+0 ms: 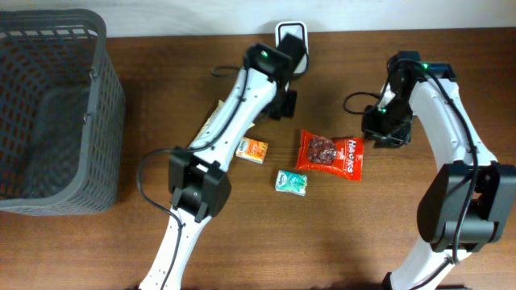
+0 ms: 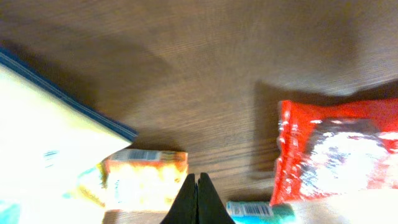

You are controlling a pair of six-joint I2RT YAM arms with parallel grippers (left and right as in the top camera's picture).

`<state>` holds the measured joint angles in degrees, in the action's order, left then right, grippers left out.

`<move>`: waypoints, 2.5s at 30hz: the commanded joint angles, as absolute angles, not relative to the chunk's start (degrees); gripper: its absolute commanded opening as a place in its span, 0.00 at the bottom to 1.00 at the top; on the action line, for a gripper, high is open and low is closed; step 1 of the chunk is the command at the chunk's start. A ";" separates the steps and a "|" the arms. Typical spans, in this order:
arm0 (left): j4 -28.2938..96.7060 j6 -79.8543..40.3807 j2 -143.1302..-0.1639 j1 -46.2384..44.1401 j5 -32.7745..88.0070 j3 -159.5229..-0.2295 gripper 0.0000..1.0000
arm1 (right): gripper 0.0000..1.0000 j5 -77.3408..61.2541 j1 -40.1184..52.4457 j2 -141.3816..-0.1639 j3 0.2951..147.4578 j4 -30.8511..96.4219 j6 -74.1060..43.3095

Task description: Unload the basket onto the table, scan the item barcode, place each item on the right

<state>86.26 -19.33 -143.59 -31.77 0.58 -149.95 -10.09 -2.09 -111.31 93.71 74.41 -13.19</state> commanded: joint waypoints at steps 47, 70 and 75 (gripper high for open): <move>64.34 -8.01 -143.68 -35.48 11.79 -122.13 0.17 | 0.98 -2.31 -1.52 -111.00 90.78 62.08 -12.86; 85.71 -5.98 -143.65 -27.94 -0.34 -167.09 0.99 | 0.98 -4.64 -1.52 -111.00 90.80 57.30 -12.88; 91.31 -16.84 -143.68 -21.43 -1.28 -168.53 0.99 | 0.98 -17.69 -1.19 -111.04 90.59 51.77 -8.36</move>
